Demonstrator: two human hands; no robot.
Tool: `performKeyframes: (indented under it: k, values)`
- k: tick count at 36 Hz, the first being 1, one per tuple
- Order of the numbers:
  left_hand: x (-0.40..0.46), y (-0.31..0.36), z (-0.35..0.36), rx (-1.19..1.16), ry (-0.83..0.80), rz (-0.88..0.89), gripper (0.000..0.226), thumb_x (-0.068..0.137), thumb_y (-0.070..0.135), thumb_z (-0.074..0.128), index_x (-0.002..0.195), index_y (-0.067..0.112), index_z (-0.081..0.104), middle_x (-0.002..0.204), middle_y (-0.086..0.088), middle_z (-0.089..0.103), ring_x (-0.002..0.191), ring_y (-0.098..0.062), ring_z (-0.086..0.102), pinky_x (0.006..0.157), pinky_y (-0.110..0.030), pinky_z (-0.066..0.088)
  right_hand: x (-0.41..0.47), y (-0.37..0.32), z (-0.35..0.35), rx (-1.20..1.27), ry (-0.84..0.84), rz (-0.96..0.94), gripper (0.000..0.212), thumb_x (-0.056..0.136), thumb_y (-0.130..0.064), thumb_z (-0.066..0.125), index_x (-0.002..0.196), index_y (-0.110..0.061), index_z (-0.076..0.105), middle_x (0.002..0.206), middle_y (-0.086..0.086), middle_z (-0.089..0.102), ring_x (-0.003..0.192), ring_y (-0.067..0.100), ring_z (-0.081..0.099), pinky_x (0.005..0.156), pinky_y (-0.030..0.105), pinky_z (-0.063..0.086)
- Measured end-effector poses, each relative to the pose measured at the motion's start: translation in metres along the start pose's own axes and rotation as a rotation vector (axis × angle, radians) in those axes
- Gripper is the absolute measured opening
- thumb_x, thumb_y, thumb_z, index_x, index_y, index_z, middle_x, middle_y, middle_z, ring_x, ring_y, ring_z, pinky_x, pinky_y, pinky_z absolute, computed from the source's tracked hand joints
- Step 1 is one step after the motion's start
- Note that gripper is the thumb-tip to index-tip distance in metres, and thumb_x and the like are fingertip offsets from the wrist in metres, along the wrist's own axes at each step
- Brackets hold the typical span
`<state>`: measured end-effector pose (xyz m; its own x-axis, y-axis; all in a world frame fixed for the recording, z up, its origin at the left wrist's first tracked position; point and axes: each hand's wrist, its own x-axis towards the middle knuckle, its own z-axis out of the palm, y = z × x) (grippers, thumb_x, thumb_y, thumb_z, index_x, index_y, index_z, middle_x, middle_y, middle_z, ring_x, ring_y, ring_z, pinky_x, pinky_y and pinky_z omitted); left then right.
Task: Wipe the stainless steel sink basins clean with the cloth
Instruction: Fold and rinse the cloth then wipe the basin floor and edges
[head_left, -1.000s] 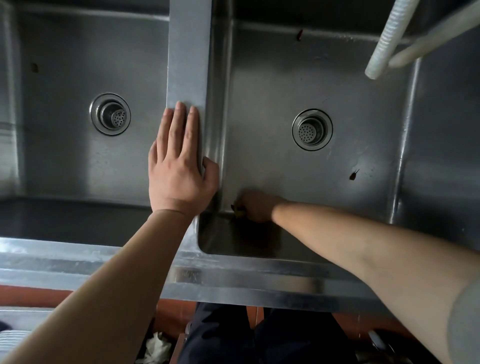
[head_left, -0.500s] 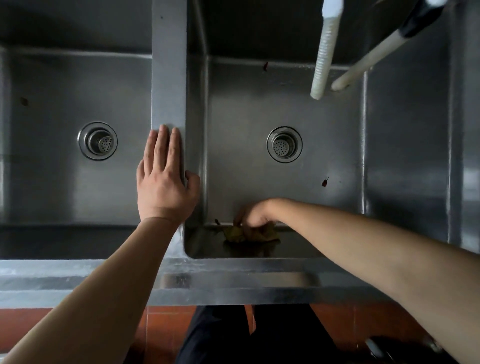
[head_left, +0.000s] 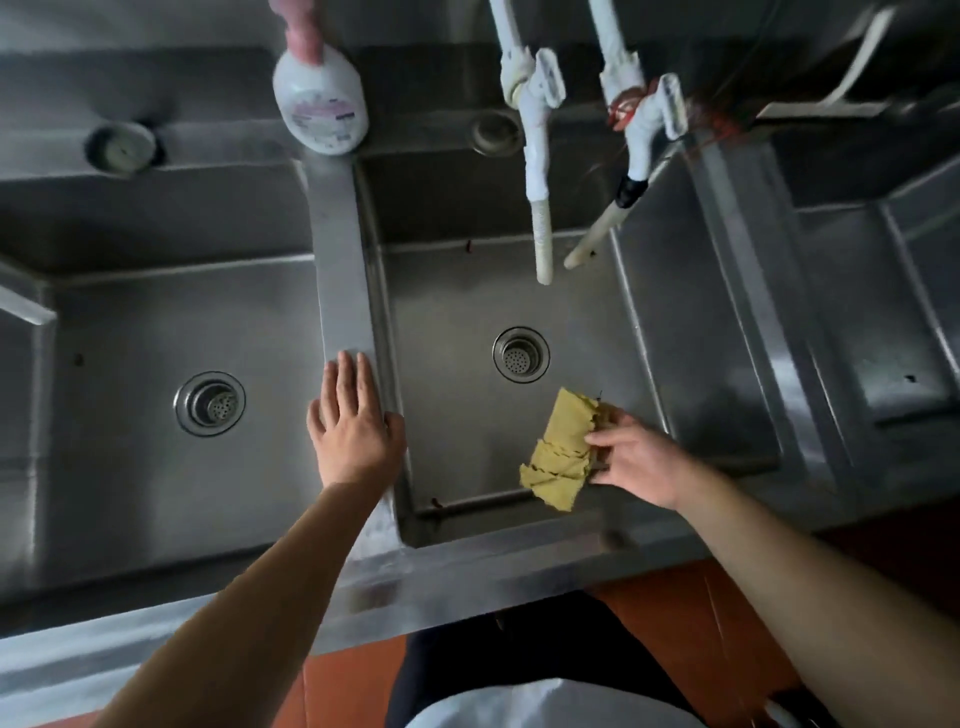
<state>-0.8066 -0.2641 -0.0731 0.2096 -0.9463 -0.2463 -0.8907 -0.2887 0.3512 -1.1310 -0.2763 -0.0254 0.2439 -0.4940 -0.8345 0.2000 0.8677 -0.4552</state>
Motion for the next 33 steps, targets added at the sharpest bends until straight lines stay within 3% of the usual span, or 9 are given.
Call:
performKeyframes:
  k: [2,4,8,11,15,19,22,25,33]
  values:
    - [0.003,0.004,-0.003,-0.008,-0.039,-0.038,0.087,0.087,0.027,0.055,0.158,0.018,0.007,0.167,-0.005,0.003,0.153,-0.022,-0.005,0.122,-0.054,0.005,-0.013,0.002,-0.006,0.131,0.062,-0.078,0.042,0.091,0.006,0.049,0.124,-0.017,0.06,0.113,0.014,0.07,0.106,0.034,0.067,0.075,0.053,0.058]
    - [0.004,0.018,-0.01,-0.051,-0.061,-0.046,0.081,0.084,0.027,0.061,0.155,0.018,0.022,0.164,-0.011,0.012,0.152,-0.028,0.001,0.121,-0.053,0.004,-0.025,0.004,-0.008,0.194,0.115,-0.145,0.039,0.093,0.007,0.047,0.124,-0.015,0.059,0.111,0.017,0.069,0.101,0.034,0.069,0.071,0.051,0.059]
    - [-0.009,0.071,-0.022,-0.303,-0.171,0.182,0.052,0.083,0.018,0.066,0.135,0.02,0.058,0.141,-0.008,0.053,0.13,-0.03,0.046,0.109,-0.036,0.033,-0.04,0.006,0.0,0.13,0.267,-0.226,0.028,0.095,0.007,0.047,0.115,-0.009,0.058,0.109,0.019,0.067,0.099,0.034,0.069,0.069,0.049,0.059]
    - [-0.031,0.118,-0.026,-0.54,-0.477,0.285,0.046,0.087,0.016,0.066,0.132,0.024,0.061,0.134,0.0,0.061,0.12,-0.017,0.057,0.096,-0.018,0.039,-0.045,0.006,0.011,-0.014,0.441,-0.272,0.026,0.093,0.007,0.05,0.104,-0.013,0.062,0.108,0.012,0.068,0.1,0.029,0.067,0.068,0.043,0.058]
    - [-0.051,0.16,-0.013,-0.631,-0.666,0.299,0.062,0.085,0.02,0.071,0.142,0.028,0.048,0.138,0.005,0.055,0.123,-0.009,0.052,0.096,-0.017,0.036,-0.047,0.0,0.02,-0.072,0.524,-0.305,0.023,0.092,0.002,0.056,0.098,-0.017,0.067,0.1,0.003,0.074,0.089,0.02,0.072,0.07,0.042,0.059]
    - [-0.058,0.177,0.0,-0.658,-0.635,0.326,0.071,0.079,0.019,0.078,0.143,0.023,0.047,0.128,0.004,0.058,0.111,-0.008,0.057,0.087,-0.006,0.039,-0.045,-0.009,0.019,0.087,0.471,-0.27,0.021,0.091,0.004,0.055,0.1,-0.011,0.066,0.096,0.011,0.074,0.089,0.028,0.072,0.066,0.044,0.06]
    - [-0.053,0.184,0.009,-0.656,-0.59,0.257,0.066,0.078,0.017,0.078,0.138,0.028,0.052,0.123,0.004,0.063,0.109,-0.012,0.062,0.096,-0.021,0.048,-0.045,-0.014,0.012,0.112,0.385,-0.238,0.02,0.091,0.002,0.056,0.104,-0.009,0.066,0.095,0.013,0.075,0.093,0.028,0.072,0.065,0.043,0.06]
    - [-0.044,0.192,0.02,-0.662,-0.539,0.132,0.056,0.08,0.01,0.074,0.131,0.027,0.058,0.115,0.002,0.069,0.1,-0.015,0.067,0.093,-0.034,0.055,-0.041,-0.02,-0.003,0.067,0.23,-0.18,0.023,0.095,-0.003,0.052,0.111,-0.012,0.067,0.102,0.01,0.075,0.103,0.026,0.07,0.082,0.049,0.059]
    - [-0.03,0.218,0.052,-0.732,-0.435,-0.168,0.057,0.076,0.018,0.077,0.129,0.026,0.06,0.107,0.004,0.071,0.093,-0.018,0.069,0.082,-0.036,0.058,-0.007,-0.049,-0.05,0.0,-0.091,-0.027,0.038,0.096,-0.008,0.045,0.125,-0.023,0.064,0.121,0.006,0.069,0.114,0.019,0.065,0.098,0.052,0.05]
